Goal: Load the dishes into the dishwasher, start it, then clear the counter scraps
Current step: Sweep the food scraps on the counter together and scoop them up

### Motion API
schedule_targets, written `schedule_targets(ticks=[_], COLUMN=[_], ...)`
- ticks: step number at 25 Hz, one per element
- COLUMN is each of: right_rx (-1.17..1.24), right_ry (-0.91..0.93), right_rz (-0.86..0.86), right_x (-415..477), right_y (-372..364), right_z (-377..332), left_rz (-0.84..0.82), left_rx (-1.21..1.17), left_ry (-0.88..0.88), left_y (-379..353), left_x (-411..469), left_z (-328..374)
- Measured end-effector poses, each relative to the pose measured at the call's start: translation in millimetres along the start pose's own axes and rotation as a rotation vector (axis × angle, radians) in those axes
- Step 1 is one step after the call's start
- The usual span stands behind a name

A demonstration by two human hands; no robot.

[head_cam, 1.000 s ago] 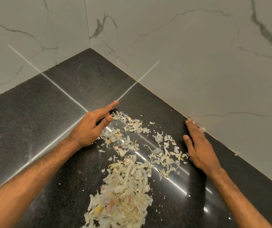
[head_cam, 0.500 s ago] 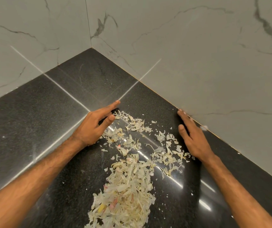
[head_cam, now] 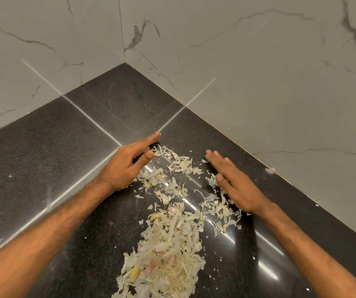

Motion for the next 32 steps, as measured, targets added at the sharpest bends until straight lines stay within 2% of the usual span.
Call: schedule_targets(ticks=[2,3,6,9,11,13,15,17,20,23,26,29,32], right_rx=[0.125,0.167,0.01,-0.048,0.159,0.368,0.304,0.09,-0.181,-0.186,-0.002,0.054,-0.157], right_ry=[0.043,-0.017,-0.193,-0.117,-0.053,-0.062,-0.113,-0.119,-0.009,0.221,0.389,0.201,0.082], right_rz=[0.022,0.071,0.166,0.097,0.075,0.152,0.2,0.084,-0.06,-0.134,-0.259,-0.152,-0.134], right_x=[-14.1,-21.5,-34.5,-17.2,-9.5,-4.6,8.0,34.1,74.0,78.5,57.5,98.1,141.4], right_y=[-5.8,-0.7,13.2,-10.7,-26.8,-18.0,1.3,6.3,-6.7,-35.5,-59.7,-25.8,-9.7], right_z=[-9.0,-0.2,23.5,-21.8,-54.5,-52.4,-31.6,-19.0,-40.6,-95.4,-125.2,-86.4,-59.3], left_rz=[-0.009,-0.018,-0.062,-0.173,-0.257,-0.295,-0.171,0.011,0.111,0.119,0.19,0.279,0.278], left_rx=[0.016,0.028,0.118,0.291,0.213,0.04,-0.051,-0.03,0.031,0.014,0.085,0.312,0.621], left_ry=[-0.005,0.002,0.074,0.112,0.144,0.135,0.136,0.185,0.233,0.207,0.177,0.261,0.464], left_y=[-1.8,-2.7,-9.5,-35.4,-59.1,-66.7,-37.9,7.9,48.6,52.2,83.4,149.6,200.5], left_x=[-0.5,-1.0,0.4,-7.4,-27.2,-47.8,-53.3,-52.2,-57.0,-73.6,-105.4,-148.5,-178.4], left_z=[1.2,0.6,0.4,5.5,7.1,12.1,13.5,4.5,-4.5,-2.4,-13.1,-42.6,-75.1])
Point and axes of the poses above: each hand's wrist, its own x-axis towards the middle knuckle, its own y-axis out of the back of the hand, z = x × y, the point moved 10 cm from there along x, towards the middle knuckle, and after that the axes turned 10 degrees about -x, right-handed, at the moved point
